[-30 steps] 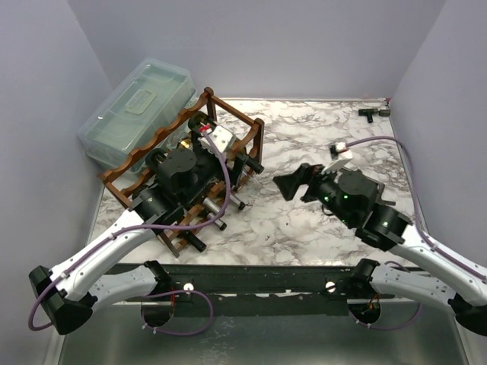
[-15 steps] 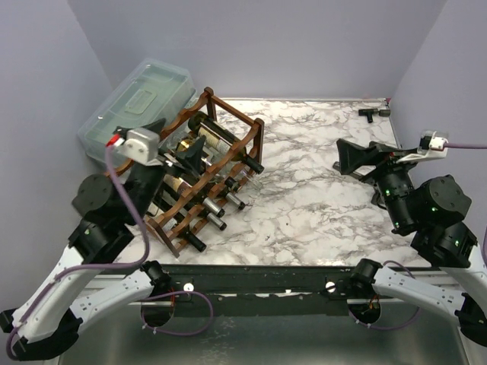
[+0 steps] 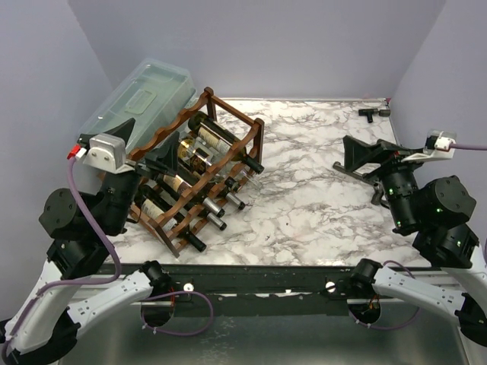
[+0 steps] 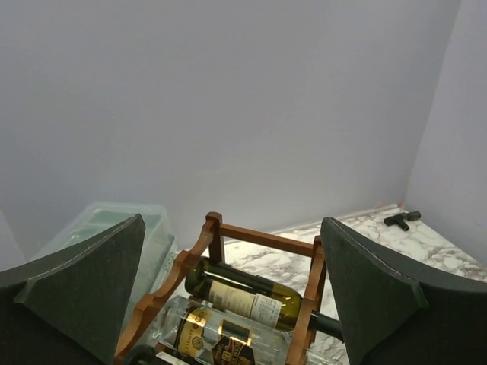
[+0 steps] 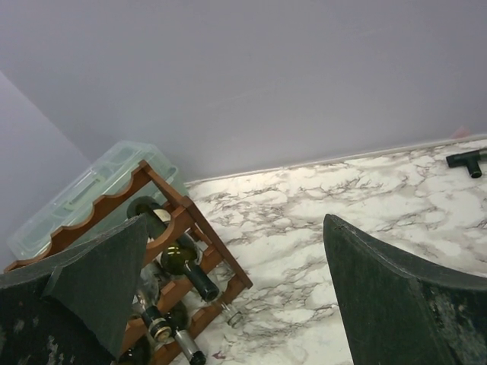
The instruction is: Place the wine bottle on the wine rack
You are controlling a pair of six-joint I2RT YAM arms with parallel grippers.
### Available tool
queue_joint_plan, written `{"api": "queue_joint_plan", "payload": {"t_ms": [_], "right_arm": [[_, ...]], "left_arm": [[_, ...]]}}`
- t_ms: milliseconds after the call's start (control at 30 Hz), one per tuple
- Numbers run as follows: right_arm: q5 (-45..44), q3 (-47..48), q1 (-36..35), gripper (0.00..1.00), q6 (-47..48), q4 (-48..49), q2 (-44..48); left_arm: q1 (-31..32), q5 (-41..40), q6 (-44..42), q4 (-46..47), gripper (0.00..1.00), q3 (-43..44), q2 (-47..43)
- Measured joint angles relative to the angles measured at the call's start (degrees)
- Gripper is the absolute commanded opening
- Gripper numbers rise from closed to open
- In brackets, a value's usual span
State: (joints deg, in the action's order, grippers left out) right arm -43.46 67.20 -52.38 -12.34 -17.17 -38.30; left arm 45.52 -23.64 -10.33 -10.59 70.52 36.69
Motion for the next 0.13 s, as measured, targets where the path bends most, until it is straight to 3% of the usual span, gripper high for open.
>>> {"api": "queue_joint_plan", "payload": {"t_ms": [133], "right_arm": [[-0.2, 0.2, 0.0, 1.00, 0.0, 0.0, 0.7]], "left_arm": [[0.0, -0.5, -0.6, -0.3, 0.99, 0.0, -0.5]]}}
